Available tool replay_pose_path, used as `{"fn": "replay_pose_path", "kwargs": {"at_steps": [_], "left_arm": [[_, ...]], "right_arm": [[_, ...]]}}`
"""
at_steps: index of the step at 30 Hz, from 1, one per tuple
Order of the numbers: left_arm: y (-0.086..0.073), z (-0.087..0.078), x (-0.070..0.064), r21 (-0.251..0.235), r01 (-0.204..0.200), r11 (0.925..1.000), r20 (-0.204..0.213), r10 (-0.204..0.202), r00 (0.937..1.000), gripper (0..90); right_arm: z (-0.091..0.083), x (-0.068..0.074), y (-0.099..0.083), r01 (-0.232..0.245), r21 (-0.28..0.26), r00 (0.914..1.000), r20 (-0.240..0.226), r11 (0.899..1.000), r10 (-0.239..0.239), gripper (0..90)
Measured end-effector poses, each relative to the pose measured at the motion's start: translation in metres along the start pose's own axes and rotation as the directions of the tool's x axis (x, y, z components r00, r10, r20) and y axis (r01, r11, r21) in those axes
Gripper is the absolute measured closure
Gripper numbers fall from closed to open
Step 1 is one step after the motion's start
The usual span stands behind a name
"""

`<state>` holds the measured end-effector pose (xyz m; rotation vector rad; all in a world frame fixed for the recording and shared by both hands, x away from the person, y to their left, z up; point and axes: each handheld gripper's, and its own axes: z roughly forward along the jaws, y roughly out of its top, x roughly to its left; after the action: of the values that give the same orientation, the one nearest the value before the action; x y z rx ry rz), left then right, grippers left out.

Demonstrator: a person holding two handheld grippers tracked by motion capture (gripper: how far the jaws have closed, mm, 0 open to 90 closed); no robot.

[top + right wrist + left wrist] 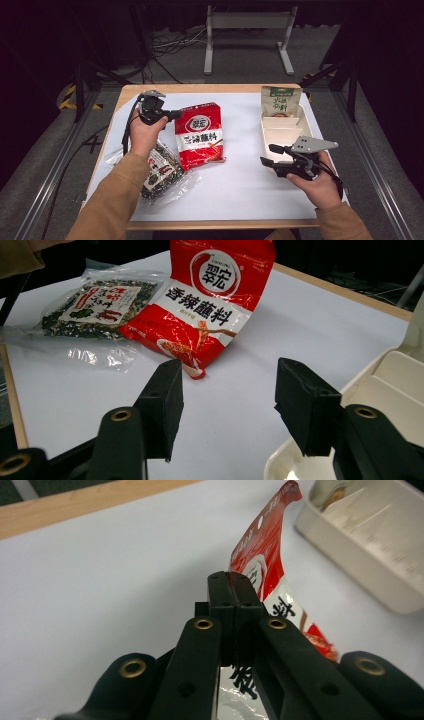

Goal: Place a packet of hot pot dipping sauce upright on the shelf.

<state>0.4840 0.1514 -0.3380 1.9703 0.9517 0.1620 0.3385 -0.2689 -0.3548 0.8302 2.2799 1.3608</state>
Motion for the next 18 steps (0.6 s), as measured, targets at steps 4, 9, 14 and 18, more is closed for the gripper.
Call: {"fn": "replay_pose_path", "kwargs": {"at_steps": [4,9,14,18], "left_arm": [[0.005,-0.016,-0.017,-0.037,-0.042,0.9984,0.033,0.043,0.9985,89.8],[0.004,-0.028,-0.032,-0.059,-0.082,0.9949,0.062,0.086,0.9944,89.8],[0.003,-0.041,-0.05,-0.086,-0.126,0.9883,0.087,0.133,0.9872,89.8],[0.001,-0.055,-0.07,-0.144,-0.183,0.9725,0.106,0.199,0.9742,89.9]], "right_arm": [[0.001,0.002,0.001,-0.001,0.001,1.0,-0.006,1.0,0.001,45.1],[0.003,0.003,0.0,-0.027,-0.006,0.9994,-0.022,1.0,0.027,45.1],[0.004,0.005,0.001,-0.038,-0.007,0.9988,-0.031,0.999,0.038,45.1],[0.004,0.008,0.002,-0.044,-0.015,0.9983,-0.039,0.999,0.043,44.9]]}}
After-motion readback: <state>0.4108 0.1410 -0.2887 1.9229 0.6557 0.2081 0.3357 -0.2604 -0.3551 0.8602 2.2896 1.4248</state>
